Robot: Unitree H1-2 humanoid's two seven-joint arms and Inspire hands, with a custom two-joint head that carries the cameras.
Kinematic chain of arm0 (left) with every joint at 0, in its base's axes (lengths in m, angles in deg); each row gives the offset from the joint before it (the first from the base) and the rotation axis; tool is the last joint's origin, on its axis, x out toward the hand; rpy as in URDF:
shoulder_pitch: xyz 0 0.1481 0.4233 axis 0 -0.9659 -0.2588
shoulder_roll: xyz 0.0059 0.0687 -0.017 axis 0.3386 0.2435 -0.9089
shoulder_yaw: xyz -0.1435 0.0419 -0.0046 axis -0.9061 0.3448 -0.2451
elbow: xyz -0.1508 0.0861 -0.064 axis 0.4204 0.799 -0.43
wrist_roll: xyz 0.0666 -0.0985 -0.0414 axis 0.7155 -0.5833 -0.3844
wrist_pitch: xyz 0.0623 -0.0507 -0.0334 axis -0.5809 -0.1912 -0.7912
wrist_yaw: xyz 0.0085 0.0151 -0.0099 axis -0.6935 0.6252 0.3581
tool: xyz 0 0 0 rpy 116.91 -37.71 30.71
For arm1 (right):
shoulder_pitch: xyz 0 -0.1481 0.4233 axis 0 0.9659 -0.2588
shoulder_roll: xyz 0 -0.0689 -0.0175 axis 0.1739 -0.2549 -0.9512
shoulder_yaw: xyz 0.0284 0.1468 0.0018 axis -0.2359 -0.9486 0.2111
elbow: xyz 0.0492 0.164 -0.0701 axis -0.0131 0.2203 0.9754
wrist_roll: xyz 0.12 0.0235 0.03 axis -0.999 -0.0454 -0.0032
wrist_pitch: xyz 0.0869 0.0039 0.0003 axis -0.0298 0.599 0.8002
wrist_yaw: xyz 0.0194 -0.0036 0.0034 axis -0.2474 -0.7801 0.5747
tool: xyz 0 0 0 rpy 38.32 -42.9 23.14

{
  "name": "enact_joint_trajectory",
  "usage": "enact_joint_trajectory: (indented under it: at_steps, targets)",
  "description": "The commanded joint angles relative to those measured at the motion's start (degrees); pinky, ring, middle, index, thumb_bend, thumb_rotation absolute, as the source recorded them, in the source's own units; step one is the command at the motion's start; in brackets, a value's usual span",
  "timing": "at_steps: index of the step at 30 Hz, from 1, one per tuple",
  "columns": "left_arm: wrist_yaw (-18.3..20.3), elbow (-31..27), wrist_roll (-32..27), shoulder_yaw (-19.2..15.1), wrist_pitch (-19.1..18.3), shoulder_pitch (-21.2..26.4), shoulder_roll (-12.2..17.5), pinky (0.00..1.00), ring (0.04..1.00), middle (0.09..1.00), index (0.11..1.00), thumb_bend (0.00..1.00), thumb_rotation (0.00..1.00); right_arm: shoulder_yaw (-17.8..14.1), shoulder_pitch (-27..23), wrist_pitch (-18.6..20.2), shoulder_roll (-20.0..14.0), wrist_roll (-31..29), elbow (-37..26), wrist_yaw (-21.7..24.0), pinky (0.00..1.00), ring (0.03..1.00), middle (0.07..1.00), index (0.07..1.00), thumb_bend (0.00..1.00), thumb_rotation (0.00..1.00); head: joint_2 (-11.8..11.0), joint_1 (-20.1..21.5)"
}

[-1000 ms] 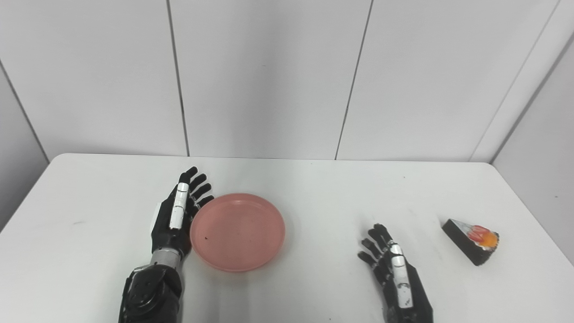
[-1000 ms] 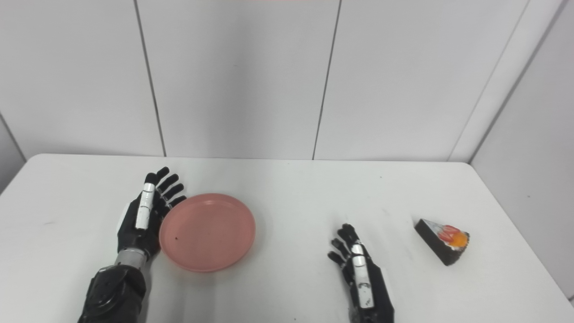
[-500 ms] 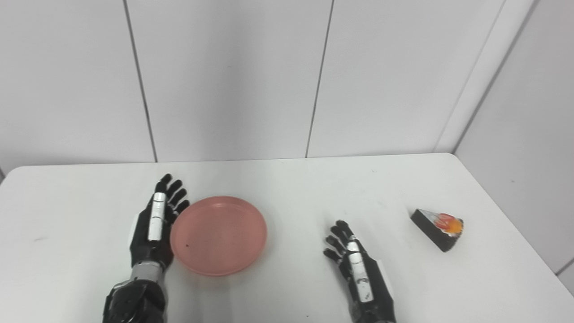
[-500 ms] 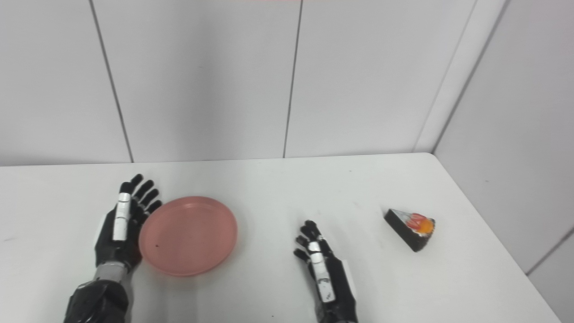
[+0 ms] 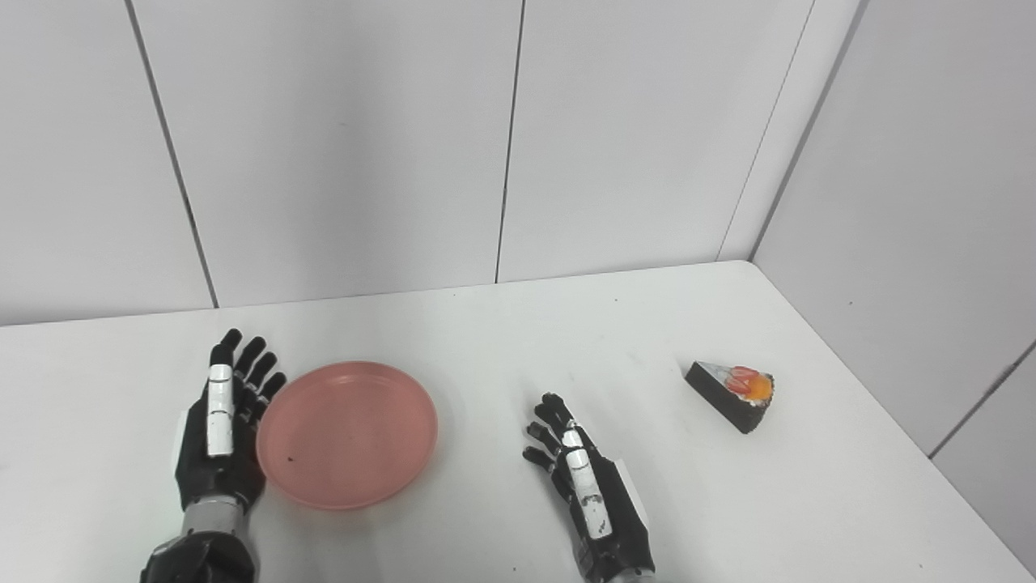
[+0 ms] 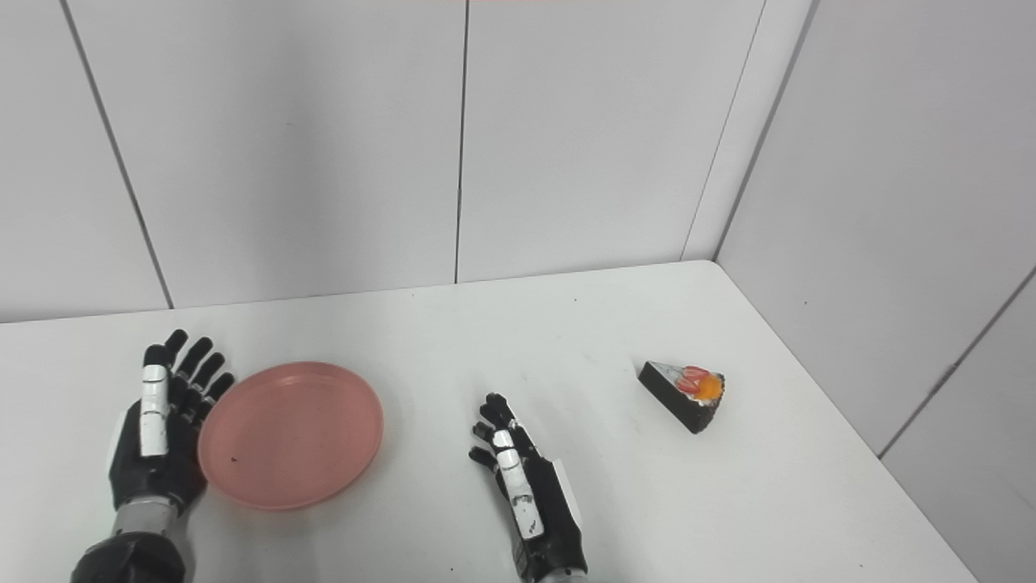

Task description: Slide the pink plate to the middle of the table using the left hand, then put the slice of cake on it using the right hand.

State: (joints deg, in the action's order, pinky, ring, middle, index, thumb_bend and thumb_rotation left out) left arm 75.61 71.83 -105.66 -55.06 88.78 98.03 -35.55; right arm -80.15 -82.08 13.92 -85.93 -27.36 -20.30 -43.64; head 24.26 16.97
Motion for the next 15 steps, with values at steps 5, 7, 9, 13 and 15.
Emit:
enact_joint_trajectory:
  at_steps: [5,7,9,13,15]
  targets:
    - [-0.1,2.6,0.5,0.2,1.7,-0.1,-1.1,0.88,0.908,0.909,0.910,0.71,0.78,0.2,0.0,-8.6,-3.3,6.1,2.2,-1.0,0.79,0.870,0.919,0.925,0.72,0.98,-0.4,-1.6]
    - [-0.3,3.9,0.9,0.3,2.8,0.3,-1.2,0.86,0.906,0.908,0.909,0.72,0.78,-0.2,-0.1,-10.2,-4.0,7.0,1.9,-1.4,0.79,0.869,0.917,0.921,0.73,0.98,-0.8,-2.4]
    - [-0.3,4.6,0.9,0.4,3.4,0.7,-1.2,0.86,0.910,0.912,0.908,0.72,0.78,-0.7,-0.4,-10.6,-4.4,6.9,1.0,-1.8,0.79,0.870,0.913,0.918,0.75,0.99,-0.8,-2.6]
    - [-0.2,5.5,0.7,0.2,3.7,1.0,-0.9,0.86,0.913,0.918,0.912,0.72,0.78,-1.9,-1.5,-14.1,-6.2,9.4,-0.1,-3.0,0.81,0.866,0.883,0.921,0.73,1.00,-0.9,-2.4]
    - [-0.1,5.2,1.0,0.5,3.6,0.8,-0.6,0.86,0.916,0.921,0.925,0.72,0.80,-3.0,-2.5,-15.6,-7.3,8.3,-0.1,-2.9,0.82,0.854,0.857,0.895,0.75,1.00,-1.1,-2.3]
